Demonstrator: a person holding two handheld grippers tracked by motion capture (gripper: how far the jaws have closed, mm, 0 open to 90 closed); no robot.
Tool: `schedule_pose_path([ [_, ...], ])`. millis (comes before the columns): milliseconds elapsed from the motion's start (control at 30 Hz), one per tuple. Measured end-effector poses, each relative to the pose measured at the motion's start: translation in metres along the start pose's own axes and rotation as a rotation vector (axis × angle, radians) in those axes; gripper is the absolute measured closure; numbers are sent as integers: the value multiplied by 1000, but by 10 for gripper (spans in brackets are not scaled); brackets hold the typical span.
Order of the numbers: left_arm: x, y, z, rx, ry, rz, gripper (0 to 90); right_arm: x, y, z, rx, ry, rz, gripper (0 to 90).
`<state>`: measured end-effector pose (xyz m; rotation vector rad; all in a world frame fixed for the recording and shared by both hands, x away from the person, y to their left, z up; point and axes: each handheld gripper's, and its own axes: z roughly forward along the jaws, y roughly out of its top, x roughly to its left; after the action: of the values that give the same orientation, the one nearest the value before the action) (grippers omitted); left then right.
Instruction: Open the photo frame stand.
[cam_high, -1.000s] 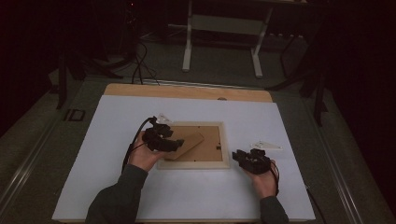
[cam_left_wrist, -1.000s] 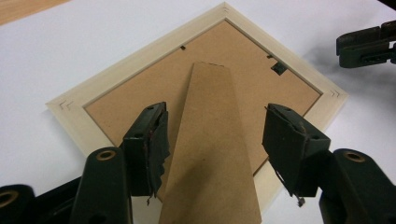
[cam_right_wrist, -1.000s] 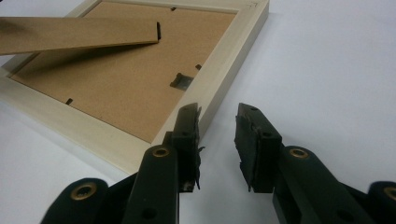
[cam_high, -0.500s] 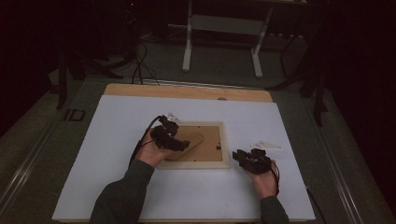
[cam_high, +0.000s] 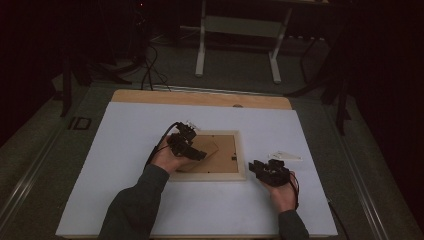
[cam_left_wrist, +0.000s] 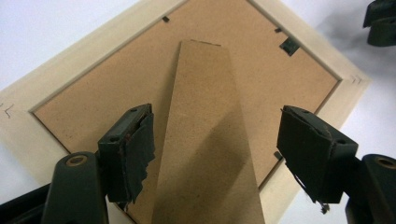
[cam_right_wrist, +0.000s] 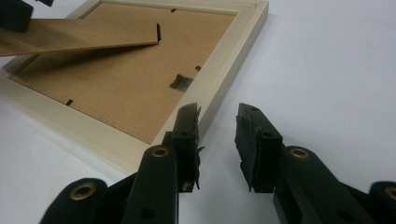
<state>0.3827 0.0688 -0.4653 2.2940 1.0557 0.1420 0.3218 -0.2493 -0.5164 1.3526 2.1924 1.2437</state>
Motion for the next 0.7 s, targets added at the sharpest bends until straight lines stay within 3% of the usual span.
schedule_pose_path([
  [700,9,9,26,137,-48,-4,313,0,0,1,1,2,2,685],
])
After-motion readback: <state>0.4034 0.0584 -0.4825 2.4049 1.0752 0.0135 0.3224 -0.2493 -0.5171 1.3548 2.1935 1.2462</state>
